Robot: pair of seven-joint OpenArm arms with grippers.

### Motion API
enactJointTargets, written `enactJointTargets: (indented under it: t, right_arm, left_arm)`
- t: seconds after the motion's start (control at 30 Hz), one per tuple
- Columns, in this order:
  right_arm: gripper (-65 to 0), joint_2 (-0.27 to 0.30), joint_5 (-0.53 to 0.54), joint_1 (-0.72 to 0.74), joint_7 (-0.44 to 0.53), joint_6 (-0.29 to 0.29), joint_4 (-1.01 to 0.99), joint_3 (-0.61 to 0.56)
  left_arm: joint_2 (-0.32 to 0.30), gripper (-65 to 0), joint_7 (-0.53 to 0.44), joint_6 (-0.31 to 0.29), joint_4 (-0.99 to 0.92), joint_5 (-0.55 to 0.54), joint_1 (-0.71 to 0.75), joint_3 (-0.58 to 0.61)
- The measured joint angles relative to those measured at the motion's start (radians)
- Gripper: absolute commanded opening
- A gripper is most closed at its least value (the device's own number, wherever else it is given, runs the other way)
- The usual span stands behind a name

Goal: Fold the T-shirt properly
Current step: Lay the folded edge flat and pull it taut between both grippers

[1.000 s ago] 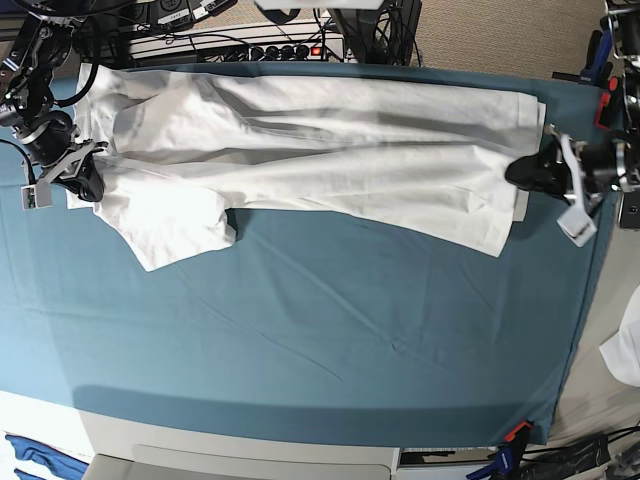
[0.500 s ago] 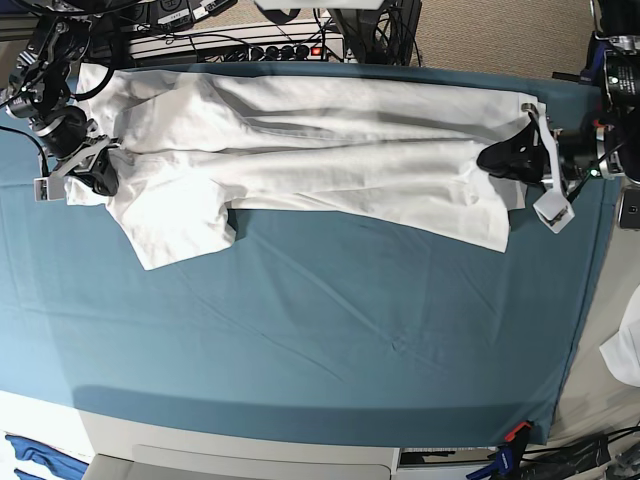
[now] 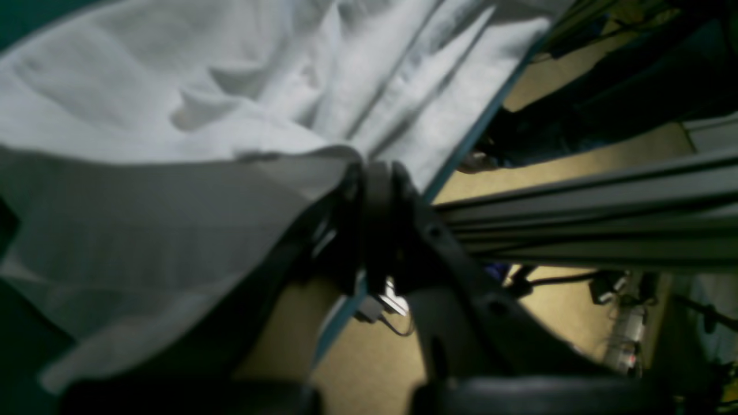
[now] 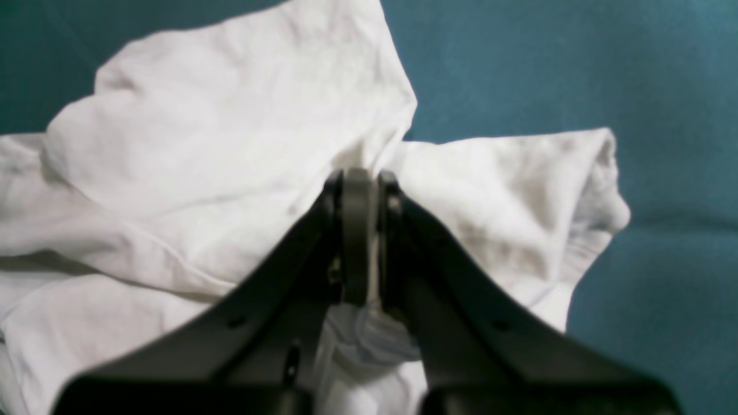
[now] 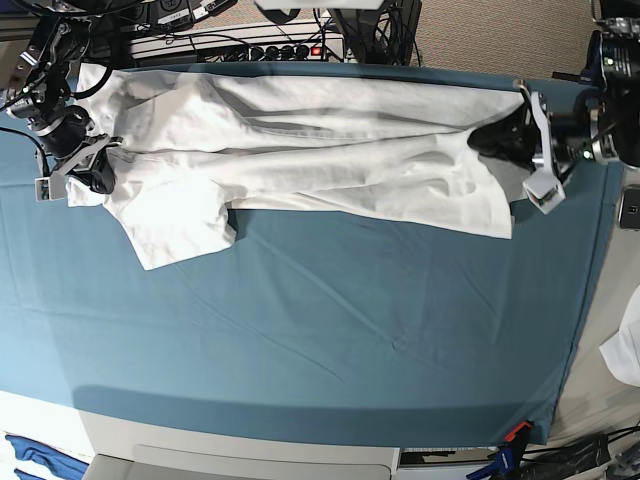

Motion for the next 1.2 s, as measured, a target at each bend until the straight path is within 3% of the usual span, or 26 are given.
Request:
enactJointTargets:
  t: [0.6,0.73,0.83,0.9,1.0,1.13,1.2]
  right_arm:
    - [-65.0,0.000,-0.018,0.000,0.006,0.000,0.000,0.000]
    - [-65.0,0.000,-0.018,0.000,0.006,0.000,0.000,0.000]
    - [-65.0,0.000,-0.018,0.000,0.006,0.000,0.000,0.000]
    - [-65.0,0.000,-0.018,0.000,0.006,0.000,0.000,0.000]
    - [-65.0,0.000,-0.018,0.000,0.006,0.000,0.000,0.000]
    - [-65.0,0.000,-0.018,0.000,0.006,0.000,0.000,0.000]
    - [-60.4,-0.004,-0.018,0.002,0.005,0.001,0.002,0.024]
  left_arm:
    - [0.000,-65.0,0.000,0.000,0.002,0.024,0.087,0.000]
    - [0.000,-64.9,-0.013,0.000,0.003,0.140,0.112,0.000]
    - [0.000,-45.3,-0.089,-0.001,0.003,0.284,0.114,0.000]
    - [0.000,-36.2,-0.152,0.000,0.003,0.364,0.113,0.000]
    - [-0.001,-34.5,-0.194,0.000,0.003,0.491,0.113,0.000]
    - [-0.017,-34.5,-0.222,0.062,0.007,0.634,0.111,0.000]
    - [-0.025,-34.5,-0.229,0.087,0.021,0.672,0.111,0.000]
